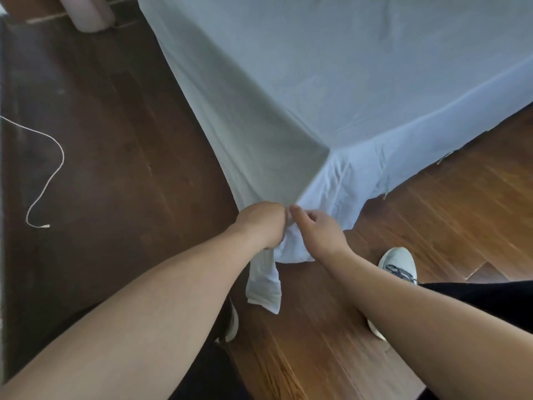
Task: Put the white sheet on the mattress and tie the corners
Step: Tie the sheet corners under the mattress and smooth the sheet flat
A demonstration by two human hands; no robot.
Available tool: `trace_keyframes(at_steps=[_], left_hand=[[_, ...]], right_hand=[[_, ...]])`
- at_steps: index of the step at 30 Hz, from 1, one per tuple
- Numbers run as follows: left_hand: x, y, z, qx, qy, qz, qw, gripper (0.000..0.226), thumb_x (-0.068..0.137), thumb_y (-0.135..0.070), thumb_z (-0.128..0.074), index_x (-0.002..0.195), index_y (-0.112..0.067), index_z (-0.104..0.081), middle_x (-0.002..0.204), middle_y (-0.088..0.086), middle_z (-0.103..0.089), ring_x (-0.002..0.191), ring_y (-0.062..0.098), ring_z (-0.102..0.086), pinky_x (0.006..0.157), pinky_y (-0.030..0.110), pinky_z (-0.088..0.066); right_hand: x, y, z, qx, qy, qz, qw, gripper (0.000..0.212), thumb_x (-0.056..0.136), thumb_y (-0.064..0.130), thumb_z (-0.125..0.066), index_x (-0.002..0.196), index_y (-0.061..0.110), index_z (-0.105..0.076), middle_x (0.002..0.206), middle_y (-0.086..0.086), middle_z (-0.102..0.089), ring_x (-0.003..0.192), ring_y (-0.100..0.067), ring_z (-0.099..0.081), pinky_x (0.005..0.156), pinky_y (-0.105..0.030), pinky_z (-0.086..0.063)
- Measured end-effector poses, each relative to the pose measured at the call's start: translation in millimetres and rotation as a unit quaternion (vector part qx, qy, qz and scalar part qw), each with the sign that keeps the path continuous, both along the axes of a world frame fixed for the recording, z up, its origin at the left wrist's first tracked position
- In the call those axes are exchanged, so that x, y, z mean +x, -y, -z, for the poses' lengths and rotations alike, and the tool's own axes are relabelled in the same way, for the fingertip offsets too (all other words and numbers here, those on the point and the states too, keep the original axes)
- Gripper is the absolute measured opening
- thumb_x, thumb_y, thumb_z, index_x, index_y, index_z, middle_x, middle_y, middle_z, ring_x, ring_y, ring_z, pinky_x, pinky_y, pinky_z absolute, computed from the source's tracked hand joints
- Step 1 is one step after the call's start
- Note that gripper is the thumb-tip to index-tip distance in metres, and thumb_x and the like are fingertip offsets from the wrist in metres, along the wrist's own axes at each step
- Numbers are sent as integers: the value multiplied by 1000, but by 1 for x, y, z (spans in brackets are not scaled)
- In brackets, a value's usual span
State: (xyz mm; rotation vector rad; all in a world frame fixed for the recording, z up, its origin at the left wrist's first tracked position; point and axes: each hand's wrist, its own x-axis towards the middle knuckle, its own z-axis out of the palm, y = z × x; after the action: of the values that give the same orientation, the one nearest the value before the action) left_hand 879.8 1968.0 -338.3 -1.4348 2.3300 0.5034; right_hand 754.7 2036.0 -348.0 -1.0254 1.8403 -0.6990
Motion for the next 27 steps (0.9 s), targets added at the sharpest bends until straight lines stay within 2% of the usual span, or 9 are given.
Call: trace_keyframes(at_steps=[2,6,10,13,16,19,21,24,27], left_hand=[[0,-1,0,-1,-6,19,1000,14,92,-9,-61,87,-20,-54,72,2,-58,60,19,-55,48,31,-36],[2,2,-2,7,-21,38,999,11,94,-11,-60,95,-22,-58,80,-1,-60,68,19,-57,53,30,-38],[-1,4,-17,51,-10,31,998,12,96,-21,-58,85,-17,-61,81,2,-61,71,23,-58,58,30,-41],[0,10,-32,45,0,-4,999,21,99,-21,-52,78,-15,-55,85,6,-61,68,21,-54,59,30,-41],[3,19,-44,5,-23,-37,999,25,100,-21,-49,76,-16,-51,86,7,-58,67,20,-51,55,29,-37],[3,23,-48,2,-75,-55,996,29,104,-34,-49,88,-14,-62,93,15,-63,75,28,-59,53,32,-34],[0,20,-48,14,-115,-59,991,42,104,-45,-47,91,-8,-62,90,13,-62,72,25,-58,51,33,-30],[-10,13,-46,21,-158,-82,984,51,98,-62,-49,73,-18,-51,74,3,-57,65,18,-52,53,34,-30],[-17,9,-44,-1,-183,-122,976,56,91,-72,-54,85,-16,-53,83,-1,-61,76,19,-58,55,33,-33]], right_hand=[[4,16,-9,36,-29,-2,999,53,101,52,-46,64,15,-41,57,3,-41,57,-17,-42,56,-33,-34],[9,37,-12,88,-114,-30,989,34,103,23,-44,71,14,-46,74,-3,-48,80,-26,-53,65,-29,-43],[7,36,-8,57,-149,-2,987,34,100,28,-51,69,13,-51,67,-3,-55,61,-19,-53,53,-29,-35],[3,29,1,26,-173,6,985,43,98,37,-53,66,9,-54,66,-5,-60,67,-25,-60,59,-31,-39],[3,19,2,13,-193,12,981,49,100,45,-51,66,10,-54,65,-3,-60,62,-20,-57,54,-31,-36],[10,9,1,-15,-219,9,976,53,102,51,-49,65,13,-47,60,-1,-55,55,-17,-52,49,-31,-31],[15,4,0,-36,-224,10,974,53,104,52,-46,65,15,-44,59,0,-53,53,-16,-49,48,-31,-28],[22,3,-5,-54,-209,0,976,36,103,37,-48,71,21,-46,64,1,-57,58,-17,-54,49,-30,-31],[22,3,-8,-56,-198,-4,979,29,101,29,-50,73,22,-46,65,1,-58,58,-12,-54,49,-30,-33]])
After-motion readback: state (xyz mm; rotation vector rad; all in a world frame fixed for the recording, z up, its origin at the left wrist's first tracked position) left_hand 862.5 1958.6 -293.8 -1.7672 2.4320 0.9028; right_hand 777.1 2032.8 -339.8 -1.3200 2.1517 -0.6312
